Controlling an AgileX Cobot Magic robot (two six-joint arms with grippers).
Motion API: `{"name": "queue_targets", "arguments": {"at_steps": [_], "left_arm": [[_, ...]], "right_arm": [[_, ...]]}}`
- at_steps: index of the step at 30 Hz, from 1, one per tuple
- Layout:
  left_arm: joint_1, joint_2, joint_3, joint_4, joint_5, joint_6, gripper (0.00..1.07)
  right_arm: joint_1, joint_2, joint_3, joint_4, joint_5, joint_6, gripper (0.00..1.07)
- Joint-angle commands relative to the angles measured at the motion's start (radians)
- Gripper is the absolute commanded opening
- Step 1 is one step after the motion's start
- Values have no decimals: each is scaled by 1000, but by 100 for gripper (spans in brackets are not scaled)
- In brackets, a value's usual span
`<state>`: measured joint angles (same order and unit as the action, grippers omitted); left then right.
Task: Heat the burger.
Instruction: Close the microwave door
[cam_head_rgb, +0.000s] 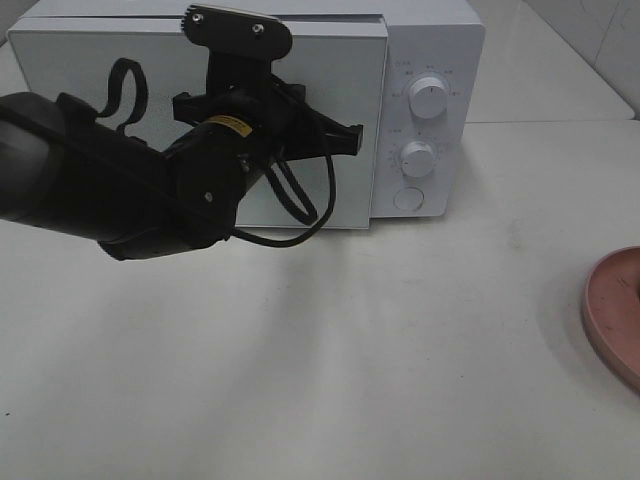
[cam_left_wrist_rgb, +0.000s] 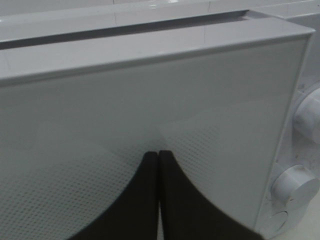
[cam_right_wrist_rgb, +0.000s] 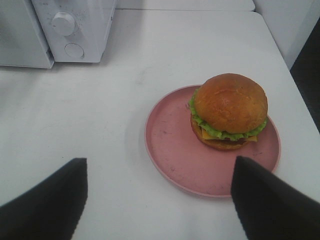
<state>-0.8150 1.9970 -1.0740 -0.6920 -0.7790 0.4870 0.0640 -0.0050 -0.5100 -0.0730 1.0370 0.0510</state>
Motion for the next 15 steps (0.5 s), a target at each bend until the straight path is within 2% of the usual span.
{"name": "queue_targets", "arguments": {"at_steps": [1, 7, 9, 15], "left_arm": [[12, 24, -65, -58, -14, 45, 0], [12, 57, -128, -114, 23, 99, 0], [15, 69, -160, -150, 35, 142, 0], [38, 71, -169, -149, 43, 141, 0]], "right_arm": [[-3, -26, 5, -1, -5, 1, 76], [-3, -26, 5, -1, -5, 1, 76], [-3, -26, 5, -1, -5, 1, 76], [-3, -26, 5, -1, -5, 1, 76]]}}
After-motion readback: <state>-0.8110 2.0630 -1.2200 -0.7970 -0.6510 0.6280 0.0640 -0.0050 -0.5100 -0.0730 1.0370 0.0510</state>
